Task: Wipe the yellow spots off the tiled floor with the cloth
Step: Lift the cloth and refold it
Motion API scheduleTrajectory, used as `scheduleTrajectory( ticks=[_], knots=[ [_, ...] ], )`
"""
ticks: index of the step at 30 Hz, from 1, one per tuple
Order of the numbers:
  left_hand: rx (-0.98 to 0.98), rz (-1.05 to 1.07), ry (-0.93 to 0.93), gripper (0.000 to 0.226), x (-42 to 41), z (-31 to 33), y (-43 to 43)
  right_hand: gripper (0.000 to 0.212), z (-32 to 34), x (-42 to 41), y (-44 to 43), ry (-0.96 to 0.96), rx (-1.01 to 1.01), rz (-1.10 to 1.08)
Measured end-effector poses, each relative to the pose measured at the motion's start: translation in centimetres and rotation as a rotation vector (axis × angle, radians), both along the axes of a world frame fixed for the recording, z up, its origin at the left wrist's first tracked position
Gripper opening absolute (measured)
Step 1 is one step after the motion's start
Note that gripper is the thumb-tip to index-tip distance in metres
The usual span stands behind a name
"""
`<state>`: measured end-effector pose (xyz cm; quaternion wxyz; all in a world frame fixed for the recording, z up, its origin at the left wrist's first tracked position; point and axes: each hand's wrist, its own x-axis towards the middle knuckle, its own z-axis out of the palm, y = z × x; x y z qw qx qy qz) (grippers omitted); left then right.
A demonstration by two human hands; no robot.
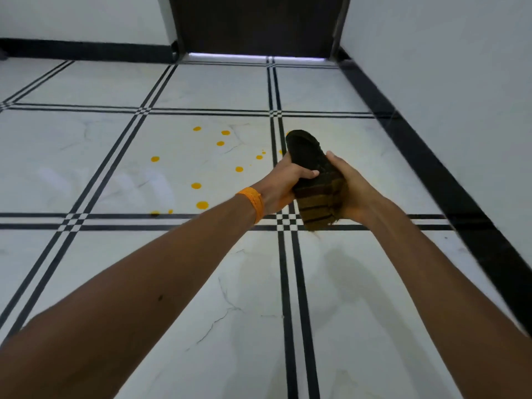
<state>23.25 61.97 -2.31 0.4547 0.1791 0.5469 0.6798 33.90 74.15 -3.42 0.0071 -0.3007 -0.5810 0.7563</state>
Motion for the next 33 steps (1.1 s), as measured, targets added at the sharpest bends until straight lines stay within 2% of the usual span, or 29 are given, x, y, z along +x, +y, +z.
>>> scheduleTrajectory(
  ticks=[2, 6, 12, 17, 18, 20, 25, 29, 33],
  knots=[
    [-0.051, 0.011, -0.004, 0.068, -0.1, -0.1, -0.8, 0.045, -0.4, -0.1, -1.3, 0.011, -0.008, -0.001],
    [-0.186, -0.008, 0.02, 0.067, -0.8, 1.2, -3.5, 0.025, 1.5, -1.5, -4.0, -0.06, 0.228, 0.002],
    [-0.305, 0.093, -0.068, 0.058, -1.8, 8.6, -9.8, 0.023, 9.1, -4.1, -8.6, -0.101, 0.319, 0.046],
    [-0.501, 0.227, 0.068, 0.037, -2.4, 18.4, -14.4, 0.023, 19.6, -5.5, -13.7, -0.152, 0.323, 0.202],
    [-0.527, 0.253, 0.073, 0.037, -3.2, 21.7, -15.7, 0.026, 23.1, -6.4, -14.6, -0.163, 0.312, 0.219],
    [-0.532, 0.317, 0.035, 0.039, -3.0, 24.4, -17.2, 0.031, 25.9, -6.6, -16.4, -0.175, 0.249, 0.253],
    [-0.478, 0.455, -0.099, 0.037, -8.3, 32.9, -23.0, 0.043, 34.8, -11.7, -21.9, -0.16, -0.094, 0.295],
    [-0.461, 0.432, -0.18, 0.039, -14.5, 33.5, -28.7, 0.045, 36.6, -17.2, -27.8, -0.194, -0.114, 0.278],
    [-0.429, 0.391, -0.256, 0.038, -21.2, 32.2, -34.3, 0.043, 35.6, -23.2, -34.3, -0.223, -0.146, 0.064]
  ],
)
